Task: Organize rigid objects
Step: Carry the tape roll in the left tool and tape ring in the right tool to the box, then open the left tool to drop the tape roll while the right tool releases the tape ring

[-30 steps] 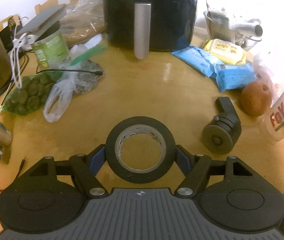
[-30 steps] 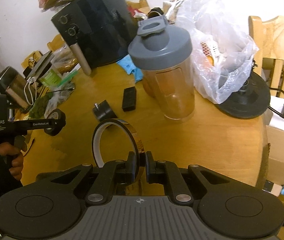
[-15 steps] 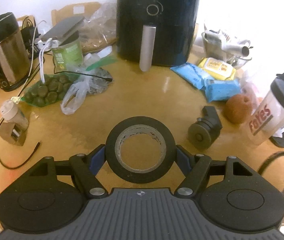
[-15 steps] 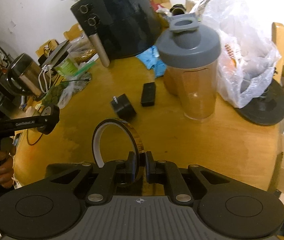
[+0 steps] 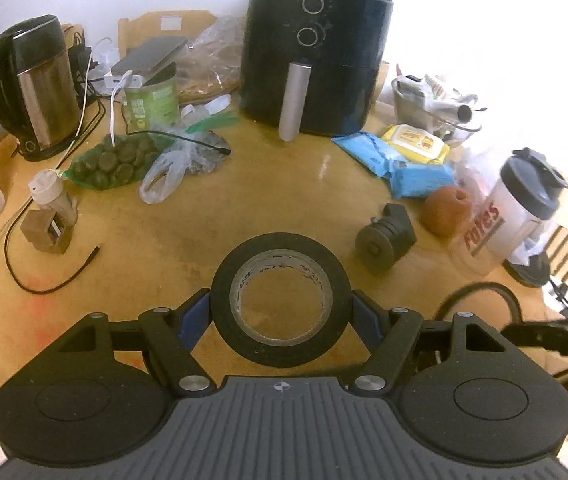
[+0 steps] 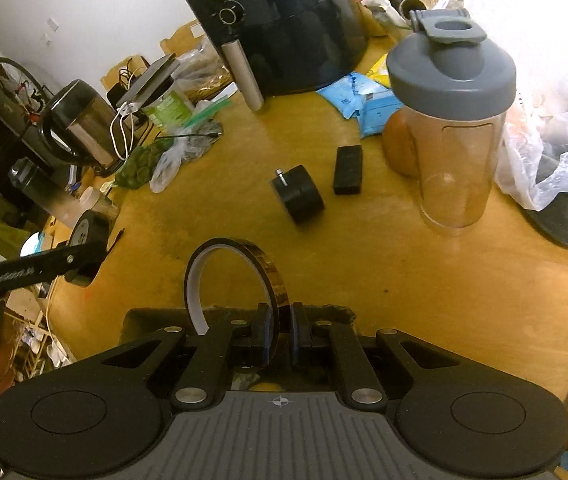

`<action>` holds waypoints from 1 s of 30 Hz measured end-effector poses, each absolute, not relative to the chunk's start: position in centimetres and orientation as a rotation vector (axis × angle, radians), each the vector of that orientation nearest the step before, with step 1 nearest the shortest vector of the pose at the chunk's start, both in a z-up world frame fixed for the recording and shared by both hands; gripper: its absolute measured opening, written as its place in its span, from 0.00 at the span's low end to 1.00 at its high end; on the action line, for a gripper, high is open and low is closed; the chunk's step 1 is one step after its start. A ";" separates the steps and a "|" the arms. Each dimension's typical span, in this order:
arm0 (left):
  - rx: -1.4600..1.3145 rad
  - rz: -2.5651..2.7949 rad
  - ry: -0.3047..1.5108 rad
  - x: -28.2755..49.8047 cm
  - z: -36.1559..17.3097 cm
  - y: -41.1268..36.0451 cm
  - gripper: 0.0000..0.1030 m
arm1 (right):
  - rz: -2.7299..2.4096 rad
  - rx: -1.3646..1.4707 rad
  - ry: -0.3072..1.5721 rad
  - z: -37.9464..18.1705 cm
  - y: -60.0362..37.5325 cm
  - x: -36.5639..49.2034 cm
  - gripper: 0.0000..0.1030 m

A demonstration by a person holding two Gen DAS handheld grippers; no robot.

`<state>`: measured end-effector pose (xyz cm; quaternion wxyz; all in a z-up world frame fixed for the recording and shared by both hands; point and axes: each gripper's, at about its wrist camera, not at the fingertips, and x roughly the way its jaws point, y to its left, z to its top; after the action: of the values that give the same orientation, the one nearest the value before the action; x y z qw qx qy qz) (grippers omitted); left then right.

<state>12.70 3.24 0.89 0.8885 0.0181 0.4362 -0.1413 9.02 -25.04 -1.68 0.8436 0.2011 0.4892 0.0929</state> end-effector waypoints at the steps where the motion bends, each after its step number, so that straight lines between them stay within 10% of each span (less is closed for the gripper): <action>1: 0.043 -0.300 0.905 12.3 0.9 3.2 0.70 | 0.195 0.425 1.031 -1.6 -25.0 9.0 0.12; 30: 0.093 -0.404 0.950 4.0 -1.6 0.9 0.71 | 0.112 0.455 0.997 -0.8 -25.2 5.3 0.12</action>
<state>4.04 0.88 -1.56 0.8686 0.0446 0.4542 -0.1929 5.27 -25.21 -0.80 0.8520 0.2162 0.4738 0.0533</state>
